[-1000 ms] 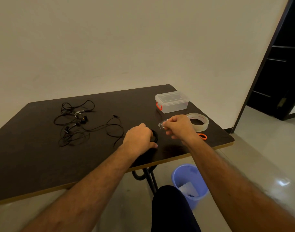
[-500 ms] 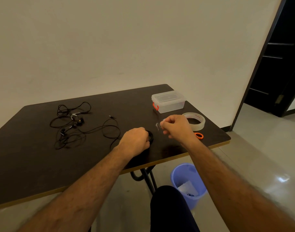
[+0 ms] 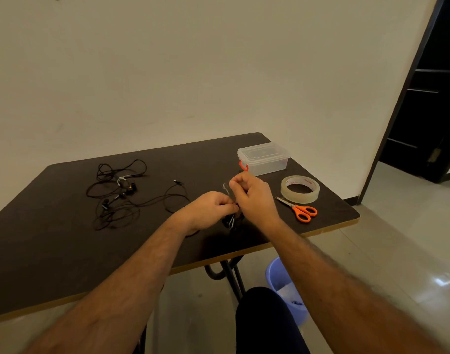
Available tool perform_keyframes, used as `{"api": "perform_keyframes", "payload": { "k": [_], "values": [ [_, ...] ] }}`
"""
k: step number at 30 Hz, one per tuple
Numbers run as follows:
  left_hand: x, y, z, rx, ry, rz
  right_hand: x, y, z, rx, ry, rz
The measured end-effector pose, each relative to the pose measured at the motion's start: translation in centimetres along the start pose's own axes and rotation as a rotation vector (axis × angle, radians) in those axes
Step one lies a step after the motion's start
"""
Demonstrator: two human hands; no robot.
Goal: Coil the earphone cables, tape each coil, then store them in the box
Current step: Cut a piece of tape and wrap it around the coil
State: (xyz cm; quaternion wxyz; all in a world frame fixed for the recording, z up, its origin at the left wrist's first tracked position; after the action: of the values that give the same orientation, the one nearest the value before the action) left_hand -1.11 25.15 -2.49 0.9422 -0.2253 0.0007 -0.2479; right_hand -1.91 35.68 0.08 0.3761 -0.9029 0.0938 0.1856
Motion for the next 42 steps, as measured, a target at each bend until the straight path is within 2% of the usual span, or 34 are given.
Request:
{"api": "perform_keyframes", "payload": {
  "k": [4, 8, 14, 22, 28, 31, 35, 42],
  "values": [
    [1.0, -0.2, -0.3, 0.215, -0.005, -0.014, 0.1, -0.3, -1.6, 0.004, -0.053, 0.011],
    [2.1, -0.1, 0.1, 0.353, 0.009, 0.007, 0.1, -1.0, -2.9, -0.009, -0.027, 0.042],
    [3.9, 0.3, 0.5, 0.502, 0.079, 0.125, 0.1, -1.4, -3.8, 0.065, 0.039, 0.073],
    [7.1, 0.7, -0.3, 0.517, 0.175, 0.226, 1.3, -2.2, -5.3, 0.102, 0.066, 0.094],
    [9.8, 0.5, -0.1, 0.579, 0.218, 0.395, 2.7, -3.1, -6.8, 0.068, 0.083, 0.135],
    [11.4, 0.1, 0.6, 0.524, 0.256, 0.488, 3.4, -3.5, -7.4, 0.029, 0.101, 0.143],
    [14.0, -0.4, 2.6, 0.337, 0.293, 0.586, 4.9, -4.6, -8.9, 0.014, 0.095, 0.167],
    [18.1, -0.8, 6.1, 0.06, 0.322, 0.636, 6.8, -5.8, -11.0, -0.093, 0.098, 0.189]
  ]
}}
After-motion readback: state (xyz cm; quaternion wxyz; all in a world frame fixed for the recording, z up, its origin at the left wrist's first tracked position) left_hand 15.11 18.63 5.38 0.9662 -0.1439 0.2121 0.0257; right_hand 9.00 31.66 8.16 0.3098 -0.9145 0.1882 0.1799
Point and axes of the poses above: each hand's wrist, its own x-axis away from the middle knuckle, its own y-axis out of the palm, z = x × y, the point moved 10 cm from there along -x, towards the middle knuckle, and after that the axes turned 14 degrees about x, right-handed, at the moved point
